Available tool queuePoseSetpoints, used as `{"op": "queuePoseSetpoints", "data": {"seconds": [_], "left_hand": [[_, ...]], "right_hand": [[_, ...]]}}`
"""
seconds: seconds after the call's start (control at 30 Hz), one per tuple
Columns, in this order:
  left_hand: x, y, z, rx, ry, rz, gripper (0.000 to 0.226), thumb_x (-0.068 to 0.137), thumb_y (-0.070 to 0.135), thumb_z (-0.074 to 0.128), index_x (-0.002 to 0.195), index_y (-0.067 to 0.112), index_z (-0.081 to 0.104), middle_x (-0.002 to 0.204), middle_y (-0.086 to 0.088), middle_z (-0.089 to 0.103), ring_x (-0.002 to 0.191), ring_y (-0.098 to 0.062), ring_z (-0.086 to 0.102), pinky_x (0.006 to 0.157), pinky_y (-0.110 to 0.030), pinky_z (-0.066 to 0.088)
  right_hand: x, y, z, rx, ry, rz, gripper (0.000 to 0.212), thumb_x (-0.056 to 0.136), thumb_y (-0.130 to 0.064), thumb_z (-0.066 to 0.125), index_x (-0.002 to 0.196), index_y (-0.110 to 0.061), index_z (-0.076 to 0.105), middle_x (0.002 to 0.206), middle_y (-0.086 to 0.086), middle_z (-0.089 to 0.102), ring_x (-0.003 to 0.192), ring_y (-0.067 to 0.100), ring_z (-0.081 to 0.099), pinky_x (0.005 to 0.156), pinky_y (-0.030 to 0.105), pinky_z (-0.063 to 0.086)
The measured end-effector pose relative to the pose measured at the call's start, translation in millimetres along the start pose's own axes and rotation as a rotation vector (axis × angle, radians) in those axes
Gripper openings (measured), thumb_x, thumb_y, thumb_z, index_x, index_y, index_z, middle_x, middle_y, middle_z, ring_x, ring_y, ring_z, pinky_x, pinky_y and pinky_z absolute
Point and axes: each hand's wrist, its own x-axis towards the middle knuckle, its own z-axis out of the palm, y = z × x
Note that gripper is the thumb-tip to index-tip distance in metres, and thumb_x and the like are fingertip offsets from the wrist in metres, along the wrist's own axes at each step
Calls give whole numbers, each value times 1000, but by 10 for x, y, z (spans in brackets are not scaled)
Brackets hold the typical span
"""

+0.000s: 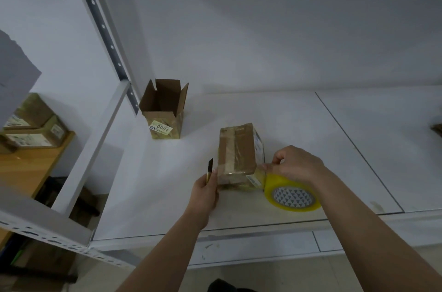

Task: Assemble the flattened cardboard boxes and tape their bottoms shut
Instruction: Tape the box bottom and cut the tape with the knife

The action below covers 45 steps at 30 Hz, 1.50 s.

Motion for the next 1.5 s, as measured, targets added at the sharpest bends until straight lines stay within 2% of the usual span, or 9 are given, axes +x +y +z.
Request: {"op": "queuePoseSetpoints", "data": {"seconds": [0.37,0.63,0.73,0.83,0.93,1.13,1.33,1.4,1.5], "left_hand": [[29,-1,242,117,-76,-69,42,101,51,31,102,14,49,77,-5,49,52,-13,35,39,-19,29],[139,-95,307,291,-69,-107,20,101,29,43,96,11,48,74,-3,52,54,-15,41,43,-22,31],[166,-4,136,369,43,-40,29,90,29,66,105,10,50,86,-3,55,71,-15,51,55,-26,40],[149,261,-7,255,182,168,35,94,38,58,111,8,50,86,-2,53,70,-13,49,61,-26,42],[69,651,106,155,-10,327,32,104,34,38,107,8,57,74,-2,50,59,-9,45,51,-20,39],[18,932,567,353,-480,425,44,105,29,36,79,8,64,58,-6,52,45,-10,44,48,-19,38],[160,780,698,400,-402,385,45,104,29,40,70,11,62,51,-1,58,40,-11,46,47,-20,40],[168,763,742,441,-387,400,45,104,30,41,68,12,61,51,1,58,41,-11,47,48,-21,39],[199,744,763,457,-359,413,45,104,30,41,67,13,60,49,3,58,40,-11,47,48,-22,39]], "right_hand": [[-72,251,-7,79,6,38,46,78,-73,58,82,-28,65,85,-9,66,80,9,61,75,31,46],[-68,275,3,87,6,46,46,78,-72,60,81,-27,66,84,-8,67,82,11,62,79,32,48],[-73,272,0,87,12,49,49,77,-73,59,84,-26,67,82,-9,67,78,9,62,74,30,47],[-72,275,5,77,25,57,49,77,-74,58,84,-26,68,80,-10,66,76,8,61,69,27,44],[-64,277,6,69,25,55,48,78,-73,58,81,-26,67,82,-10,65,77,7,60,69,27,42],[-61,281,11,54,-1,42,51,78,-73,57,82,-24,68,89,-7,66,82,11,61,71,30,45],[-132,387,-116,384,-129,-43,42,89,-48,63,99,-8,72,100,11,68,92,15,61,77,28,46],[-191,455,-200,478,-206,-53,25,91,-34,65,107,-15,72,108,1,66,100,13,59,74,20,44],[-187,591,-188,423,-206,-67,19,90,-33,67,108,-27,71,114,-8,62,105,11,57,80,24,44]]}}
